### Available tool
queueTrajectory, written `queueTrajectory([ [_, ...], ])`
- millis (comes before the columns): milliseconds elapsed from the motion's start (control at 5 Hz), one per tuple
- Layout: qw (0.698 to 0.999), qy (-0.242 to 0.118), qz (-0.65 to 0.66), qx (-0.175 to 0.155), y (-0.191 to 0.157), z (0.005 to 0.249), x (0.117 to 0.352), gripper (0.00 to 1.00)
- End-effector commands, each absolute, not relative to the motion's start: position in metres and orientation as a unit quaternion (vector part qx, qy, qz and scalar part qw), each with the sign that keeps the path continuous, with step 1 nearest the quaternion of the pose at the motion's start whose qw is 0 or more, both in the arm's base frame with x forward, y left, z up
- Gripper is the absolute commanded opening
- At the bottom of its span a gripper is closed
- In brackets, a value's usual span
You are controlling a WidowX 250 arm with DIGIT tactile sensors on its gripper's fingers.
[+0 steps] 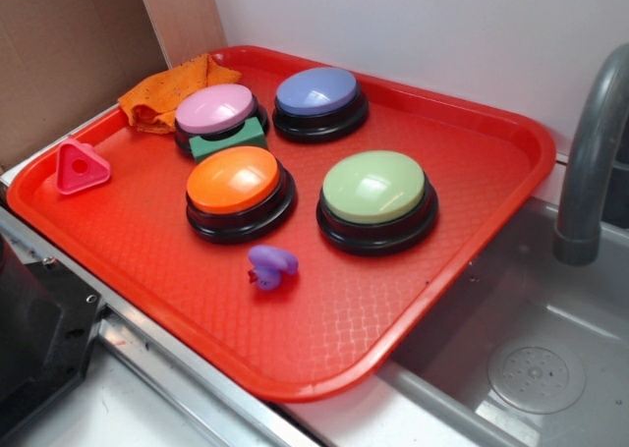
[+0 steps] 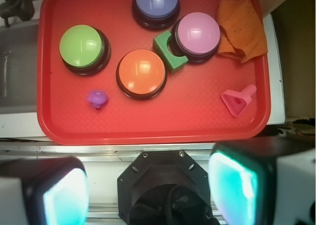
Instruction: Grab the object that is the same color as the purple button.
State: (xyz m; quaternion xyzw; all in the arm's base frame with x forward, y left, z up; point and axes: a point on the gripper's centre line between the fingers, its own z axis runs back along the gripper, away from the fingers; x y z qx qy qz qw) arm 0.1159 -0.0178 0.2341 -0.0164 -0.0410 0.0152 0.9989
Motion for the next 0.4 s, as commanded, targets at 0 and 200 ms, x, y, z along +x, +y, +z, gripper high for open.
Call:
queueTrajectory([
  [0,0.999,-0.041,0.015,-0.016,-0.018,0.234,0.116,1.0],
  [200,0.999,-0.044,0.029,-0.012,-0.032,0.224,0.127,1.0],
])
